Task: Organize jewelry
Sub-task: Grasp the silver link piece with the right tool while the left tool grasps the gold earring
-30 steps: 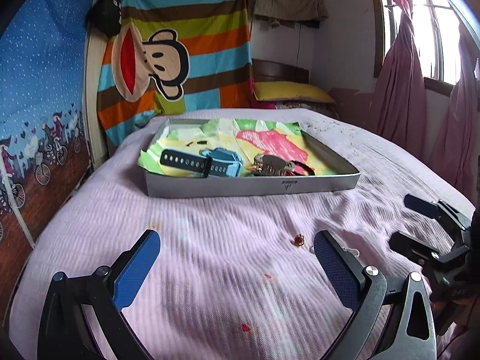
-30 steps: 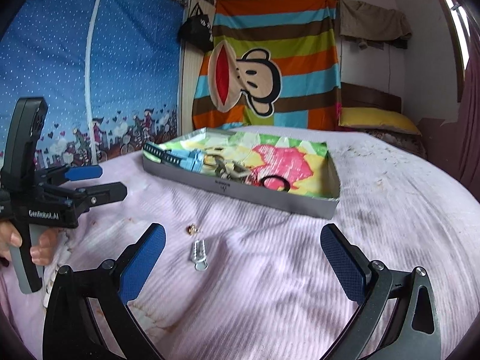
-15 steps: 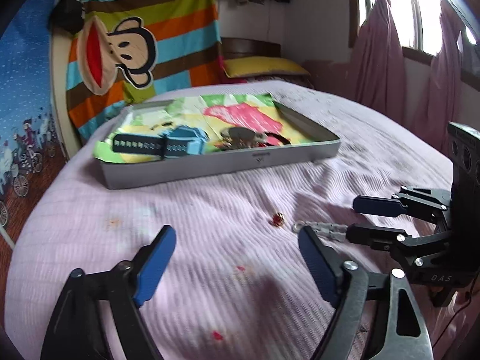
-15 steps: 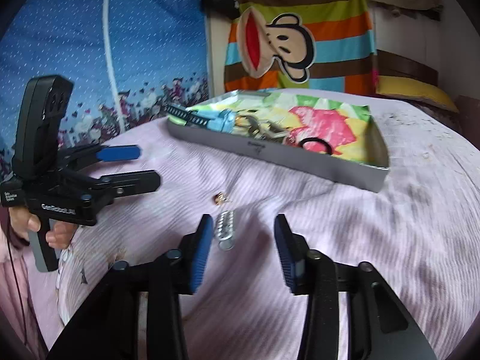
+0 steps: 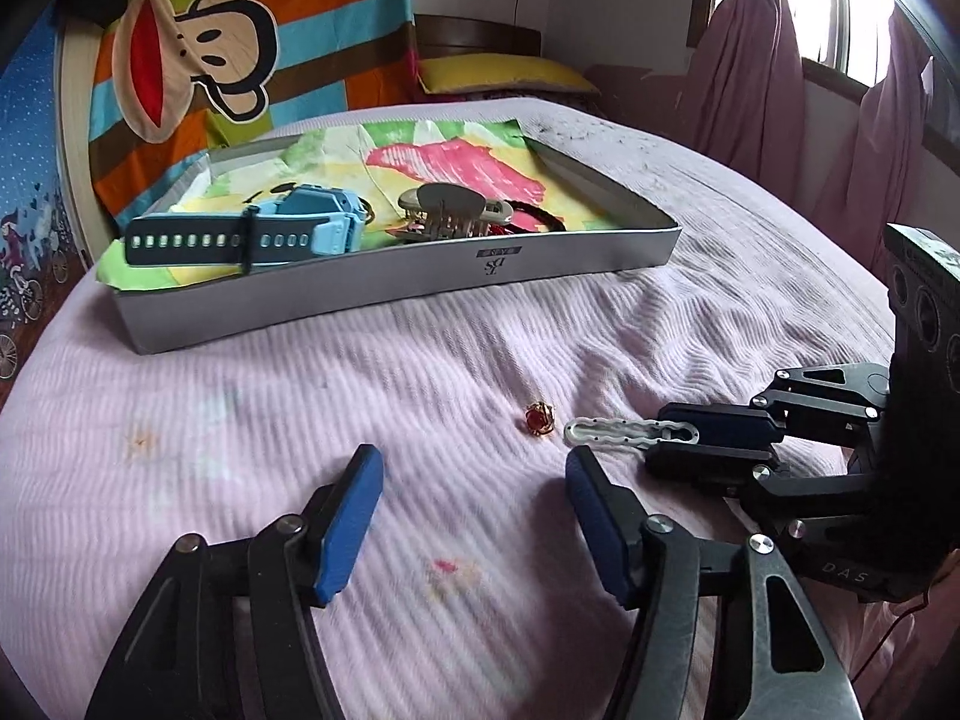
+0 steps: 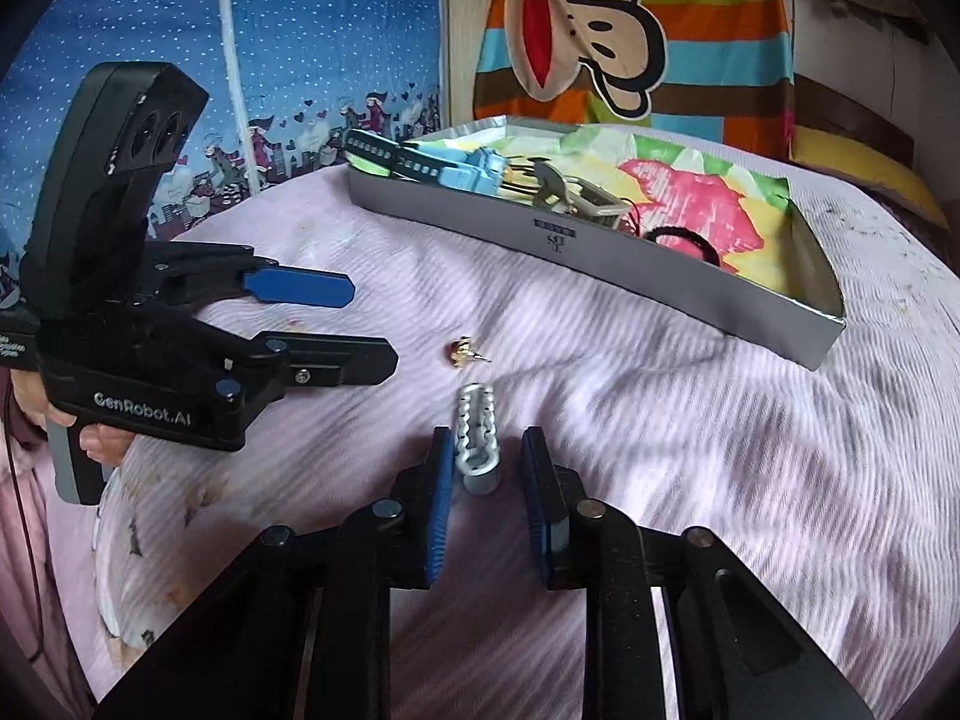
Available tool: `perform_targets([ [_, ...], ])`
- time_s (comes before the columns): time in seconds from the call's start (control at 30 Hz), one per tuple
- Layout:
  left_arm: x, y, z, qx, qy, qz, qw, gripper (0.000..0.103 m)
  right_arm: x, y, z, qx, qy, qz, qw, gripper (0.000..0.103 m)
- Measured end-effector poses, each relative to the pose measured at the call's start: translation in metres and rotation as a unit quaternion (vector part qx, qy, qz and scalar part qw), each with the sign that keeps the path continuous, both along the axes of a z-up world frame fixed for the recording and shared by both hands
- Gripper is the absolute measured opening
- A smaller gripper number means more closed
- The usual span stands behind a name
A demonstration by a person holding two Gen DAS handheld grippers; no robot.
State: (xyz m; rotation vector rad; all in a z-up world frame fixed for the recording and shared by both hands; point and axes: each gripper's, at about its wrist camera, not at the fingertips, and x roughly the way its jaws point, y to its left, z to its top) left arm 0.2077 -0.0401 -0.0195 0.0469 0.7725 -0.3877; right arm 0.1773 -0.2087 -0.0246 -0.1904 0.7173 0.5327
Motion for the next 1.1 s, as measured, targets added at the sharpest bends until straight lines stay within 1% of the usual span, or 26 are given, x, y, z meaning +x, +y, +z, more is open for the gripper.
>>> perform_targets([
  [0.03, 0.002, -0.001, 0.000, 0.000, 0.002, -0.001, 1.0000, 0.060, 0.001, -0.001, 0.000, 0.000, 0.001, -0.002, 1.000, 0.015],
  [0.17, 0.010, -0.005, -0.001, -0.001, 0.010, -0.008, 0.9999, 0.056, 0.003, -0.004, -0.001, 0.005, 0.001, -0.011, 1.000, 0.014],
  [0.27, 0.016, -0.008, -0.002, 0.000, 0.015, -0.014, 0.9998, 0.051, 0.005, -0.006, -0.001, 0.007, -0.001, -0.022, 1.000, 0.014],
  [0.33, 0.018, -0.012, -0.003, 0.005, 0.018, -0.018, 0.9996, 0.043, 0.008, -0.010, -0.002, 0.009, -0.001, -0.036, 0.999, 0.014],
  [0.43, 0.020, -0.019, -0.005, 0.015, 0.021, -0.030, 0.9992, 0.037, 0.012, -0.017, -0.002, 0.016, 0.001, -0.059, 0.998, 0.014],
  [0.53, 0.021, -0.025, -0.006, 0.026, 0.020, -0.038, 0.9987, 0.035, 0.017, -0.025, -0.004, 0.031, 0.011, -0.073, 0.997, 0.014],
  [0.63, 0.024, -0.030, -0.006, 0.033, 0.021, -0.041, 0.9984, 0.033, 0.020, -0.029, -0.007, 0.042, 0.020, -0.074, 0.996, 0.014],
  [0.77, 0.029, -0.034, -0.006, 0.034, 0.022, -0.044, 0.9982, 0.032, 0.023, -0.030, -0.011, 0.048, 0.029, -0.074, 0.996, 0.014],
  [0.93, 0.031, -0.037, -0.008, 0.036, 0.023, -0.046, 0.9980, 0.023, 0.026, -0.031, -0.014, 0.054, 0.035, -0.074, 0.995, 0.014],
  [1.1, 0.026, -0.036, -0.010, 0.033, 0.021, -0.046, 0.9982, 0.022, 0.026, -0.031, -0.014, 0.055, 0.035, -0.074, 0.995, 0.014],
])
